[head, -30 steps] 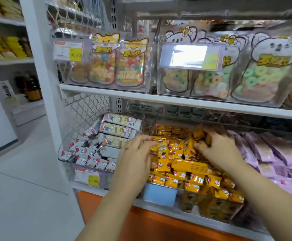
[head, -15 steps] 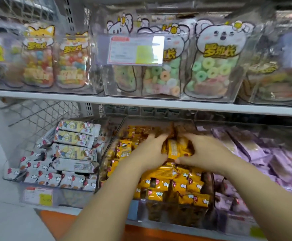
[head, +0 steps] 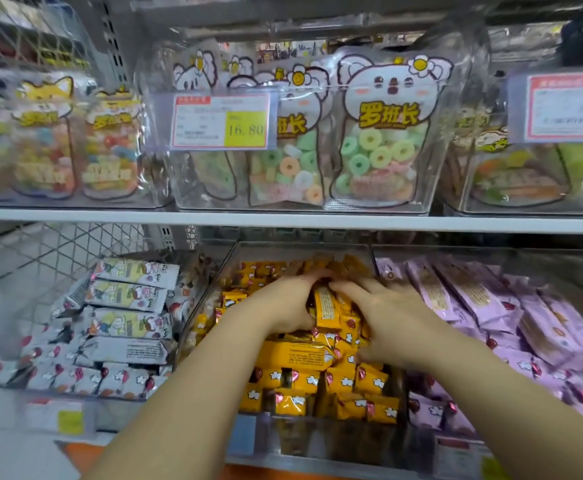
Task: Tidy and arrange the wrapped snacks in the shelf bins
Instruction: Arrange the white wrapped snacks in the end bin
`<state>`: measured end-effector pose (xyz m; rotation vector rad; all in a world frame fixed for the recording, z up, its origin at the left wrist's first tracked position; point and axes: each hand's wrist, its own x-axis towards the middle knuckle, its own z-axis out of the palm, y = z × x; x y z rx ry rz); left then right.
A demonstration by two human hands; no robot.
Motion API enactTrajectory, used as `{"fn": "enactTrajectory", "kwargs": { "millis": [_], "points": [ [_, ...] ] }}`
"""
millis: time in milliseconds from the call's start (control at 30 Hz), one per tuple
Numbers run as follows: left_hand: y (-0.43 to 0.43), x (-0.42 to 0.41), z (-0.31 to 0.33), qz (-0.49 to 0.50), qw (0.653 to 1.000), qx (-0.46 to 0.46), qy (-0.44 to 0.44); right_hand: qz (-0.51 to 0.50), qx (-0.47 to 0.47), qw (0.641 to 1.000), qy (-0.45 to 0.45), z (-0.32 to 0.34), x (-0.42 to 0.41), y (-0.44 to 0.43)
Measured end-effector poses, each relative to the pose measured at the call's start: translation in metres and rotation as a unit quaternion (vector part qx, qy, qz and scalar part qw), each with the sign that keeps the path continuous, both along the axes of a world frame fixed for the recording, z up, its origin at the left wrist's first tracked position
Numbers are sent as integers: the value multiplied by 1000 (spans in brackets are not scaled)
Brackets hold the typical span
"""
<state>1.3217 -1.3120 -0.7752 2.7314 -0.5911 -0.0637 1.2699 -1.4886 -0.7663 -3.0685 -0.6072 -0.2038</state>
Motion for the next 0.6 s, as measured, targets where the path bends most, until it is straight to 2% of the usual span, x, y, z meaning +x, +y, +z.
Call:
{"fn": "enactTrajectory", "kwargs": {
  "millis": [300,400,600],
  "points": [
    [7,-10,-6,27,994,-89,-62,2,94,992,-84,2,-9,0],
    [13,-11,0,68,988,-99,-102,-16,129,986,-105,4,-12,-1],
    [47,-23,10,174,967,-26,-182,-70,191,972,-120,2,-13,4]
  ]
}}
